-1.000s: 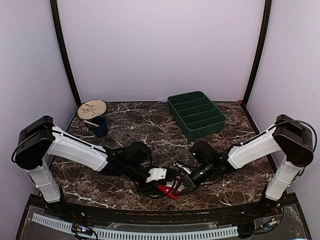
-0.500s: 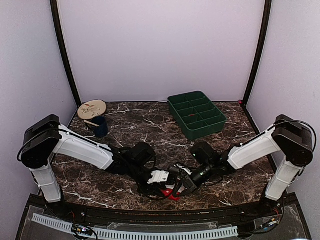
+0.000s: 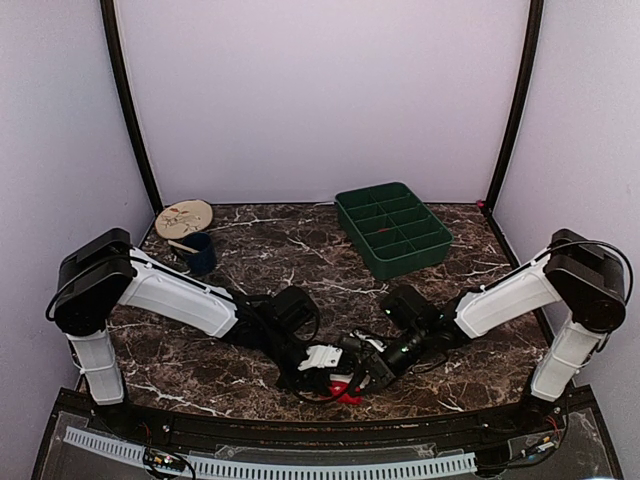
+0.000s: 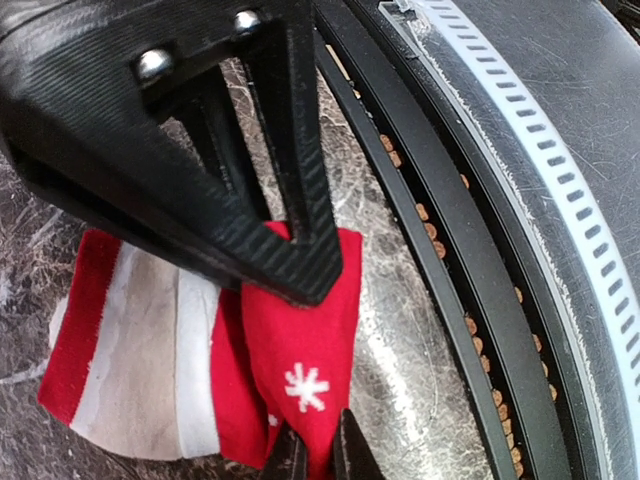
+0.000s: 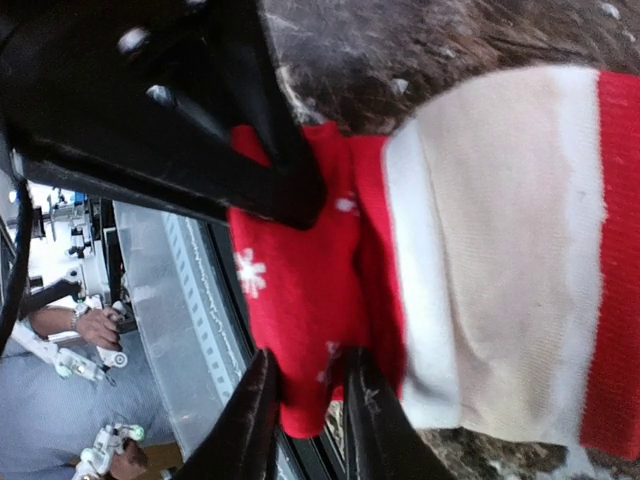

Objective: Roll the socks
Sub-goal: Roll the sock at the center of the board.

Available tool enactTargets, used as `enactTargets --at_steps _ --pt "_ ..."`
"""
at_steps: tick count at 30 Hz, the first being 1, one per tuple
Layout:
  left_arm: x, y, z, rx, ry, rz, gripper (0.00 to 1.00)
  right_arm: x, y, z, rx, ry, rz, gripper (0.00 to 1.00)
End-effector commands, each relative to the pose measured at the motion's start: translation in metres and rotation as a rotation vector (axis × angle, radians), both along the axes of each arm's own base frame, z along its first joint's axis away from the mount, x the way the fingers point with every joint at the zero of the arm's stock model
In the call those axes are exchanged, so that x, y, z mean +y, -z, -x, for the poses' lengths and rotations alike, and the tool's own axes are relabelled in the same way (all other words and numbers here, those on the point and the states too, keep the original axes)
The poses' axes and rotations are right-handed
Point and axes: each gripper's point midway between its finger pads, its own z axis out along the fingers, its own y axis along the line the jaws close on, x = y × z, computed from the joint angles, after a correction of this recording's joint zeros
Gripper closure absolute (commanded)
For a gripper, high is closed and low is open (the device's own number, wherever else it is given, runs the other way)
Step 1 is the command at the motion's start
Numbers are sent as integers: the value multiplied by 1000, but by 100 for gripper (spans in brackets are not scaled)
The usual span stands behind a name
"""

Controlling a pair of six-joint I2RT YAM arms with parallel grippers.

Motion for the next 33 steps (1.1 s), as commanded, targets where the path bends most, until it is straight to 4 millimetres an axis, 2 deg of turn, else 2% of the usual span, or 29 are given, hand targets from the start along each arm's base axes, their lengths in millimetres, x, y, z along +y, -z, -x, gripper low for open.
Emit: enactTargets --at_steps 1,5,9,17,19,22,29,33 --pt "13 13 0 -8 -23 -88 93 0 -10 -17 -87 29 21 71" --pt "26 21 -24 -73 -140 -129 94 -2 -14 -29 -132 60 40 64" --pt "41 21 -46 -126 -253 -156 94 -9 -13 -47 -188 104 91 62" --pt "79 28 -72 -204 -424 -270 94 -17 -15 -79 -330 149 176 62" --pt "80 29 -66 -166 -415 -285 94 -18 -15 -83 -362 144 193 62" --pt "68 27 -56 -86 -367 -284 94 -21 -24 -89 -429 144 192 62" --pt "47 20 -34 177 -274 -269 93 -37 -34 -97 -596 154 223 61" --pt "42 16 -27 340 -255 -276 93 -41 -40 -93 -702 153 210 61"
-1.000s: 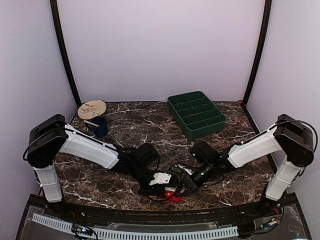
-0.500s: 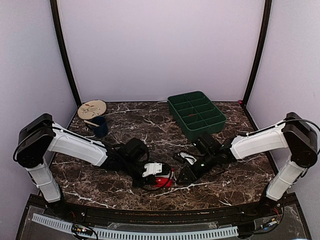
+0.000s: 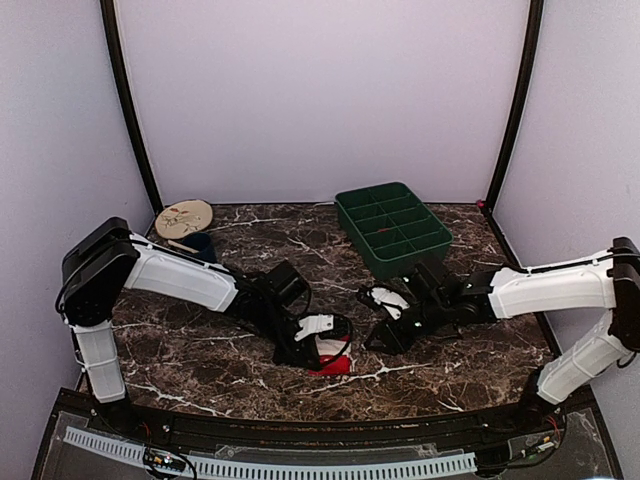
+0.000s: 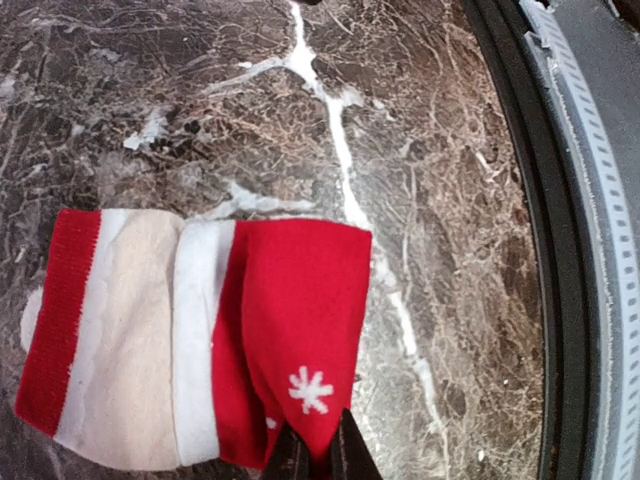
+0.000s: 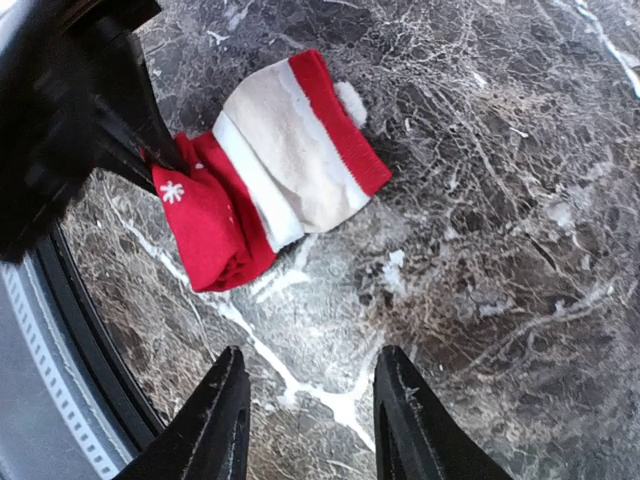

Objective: Roll the socks
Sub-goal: Roll the sock at the center of the board.

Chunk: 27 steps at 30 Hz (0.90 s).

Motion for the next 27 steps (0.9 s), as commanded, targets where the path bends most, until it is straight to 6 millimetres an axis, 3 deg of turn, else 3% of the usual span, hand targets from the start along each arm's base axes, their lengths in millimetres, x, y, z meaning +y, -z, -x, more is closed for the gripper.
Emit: enactTargets --at_steps 1,8,27 --pt "18 13 34 299 16 -89 93 -7 -3 2 -155 -23 35 61" --pt "13 11 32 490 4 -95 93 6 -2 37 -314 -158 84 61" --pt "17 16 35 601 14 -129 91 57 12 67 -522 -436 237 57"
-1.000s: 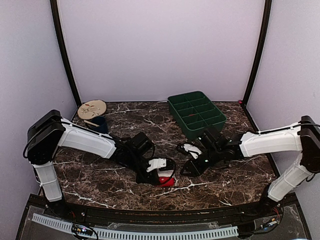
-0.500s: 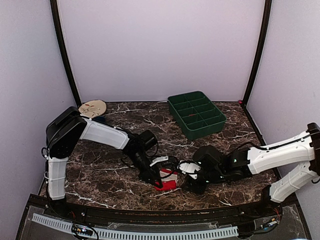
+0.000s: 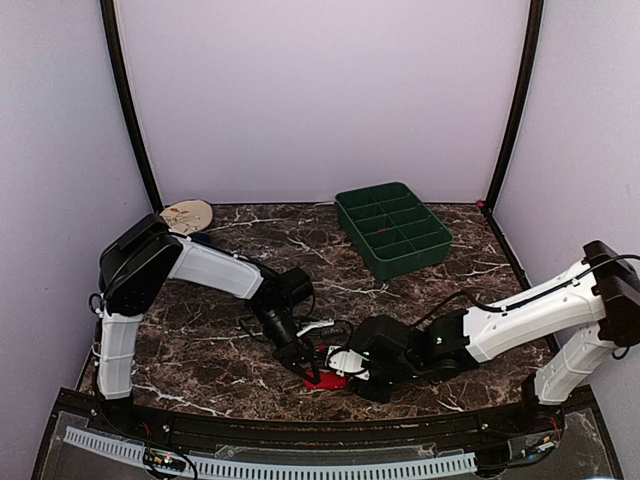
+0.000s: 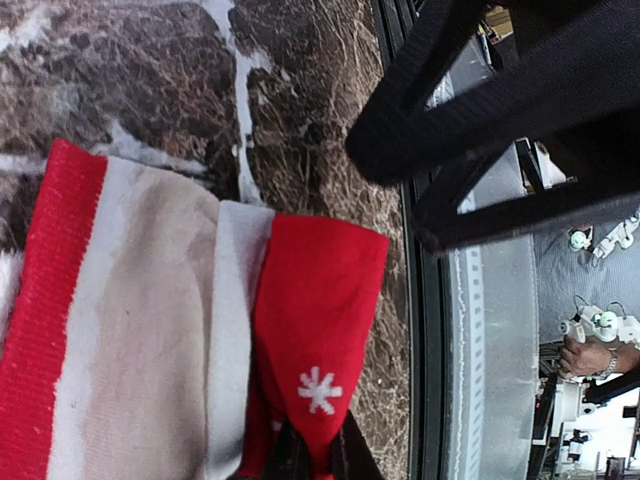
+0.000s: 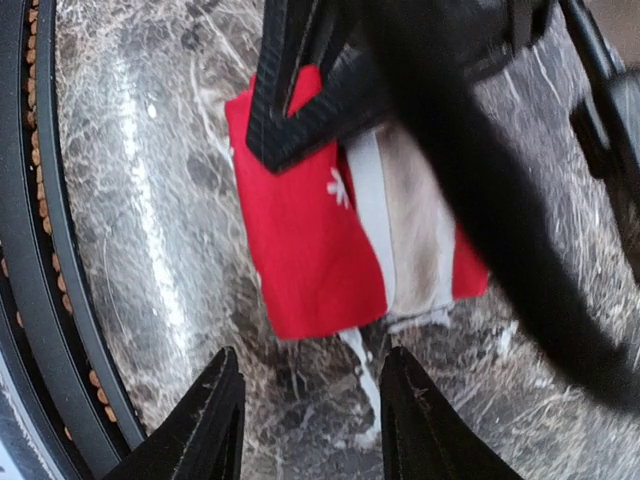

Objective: Roll the socks
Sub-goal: Roll the sock at the center of the board.

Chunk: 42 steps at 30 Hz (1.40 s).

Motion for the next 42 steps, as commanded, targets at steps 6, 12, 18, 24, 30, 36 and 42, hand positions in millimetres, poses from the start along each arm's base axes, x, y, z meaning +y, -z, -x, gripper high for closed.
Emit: enactTargets --at_steps 6,12,18,24,30,36,42 --pt "13 15 4 31 24 -86 91 27 3 0 -68 -98 62 56" --pt "11 15 1 36 21 -76 91 31 11 4 -52 -129 94 55" --pt "10 14 -1 40 19 -68 91 33 18 2 -54 -140 125 56" --pt "9 13 -2 42 18 -66 90 35 24 4 -32 -154 146 78" --pt "8 14 -5 28 13 -73 88 30 36 7 24 -134 176 96" --pt "6 16 -15 1 -41 -90 78 23 39 3 87 -57 158 100" --pt "-2 0 -46 -60 -193 -3 65 18 37 -2 159 35 94 100"
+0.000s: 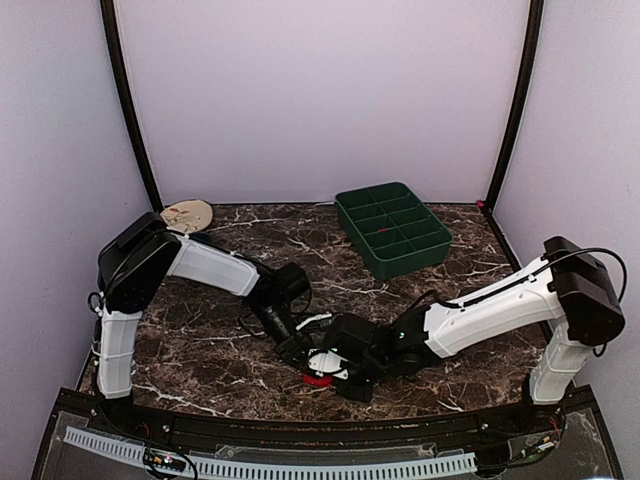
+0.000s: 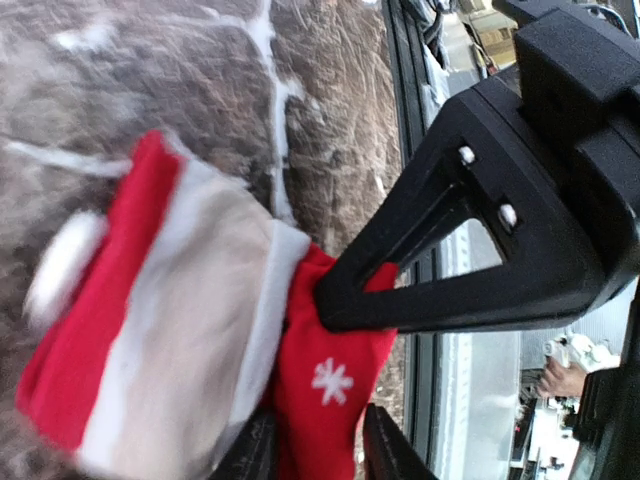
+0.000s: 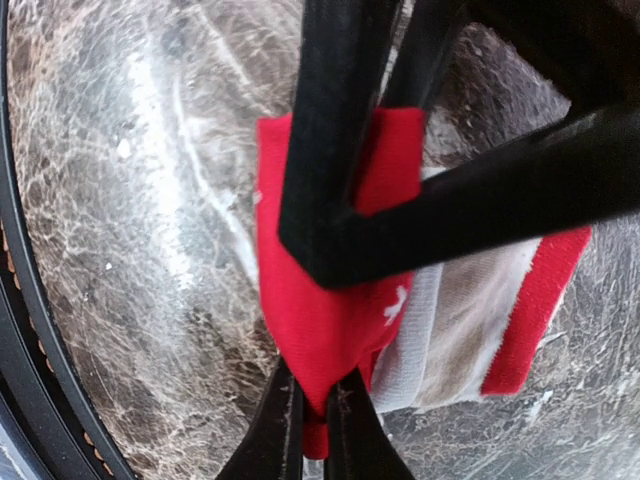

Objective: Roll the socks
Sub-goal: Roll the sock at the center of the board.

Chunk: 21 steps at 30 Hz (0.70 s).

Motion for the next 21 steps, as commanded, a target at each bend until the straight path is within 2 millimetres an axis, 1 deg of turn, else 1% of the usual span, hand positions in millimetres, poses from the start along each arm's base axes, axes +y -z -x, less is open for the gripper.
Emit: enactTargets --at_steps 1,7,12,13,17,19,21 --pt "-1 -1 -37 -128 -138 10 64 -11 8 2 95 87 -27 100" --pt "-1 -15 -57 -174 -243 57 59 -13 3 -1 164 151 -92 100" --pt "1 -23 -67 -238 -320 91 56 -14 0 -2 224 202 -147 100" --pt "2 -22 -68 -249 -330 91 56 -15 -1 -2 233 214 -158 100" --pt "5 -32 -73 -319 -378 140 55 -15 -3 -2 293 244 -200 100" --pt "9 -36 -71 -354 -402 176 54 -14 -4 -2 330 256 -219 100" --pt "13 -41 -77 -426 -438 202 53 -14 -6 -3 365 268 -237 100"
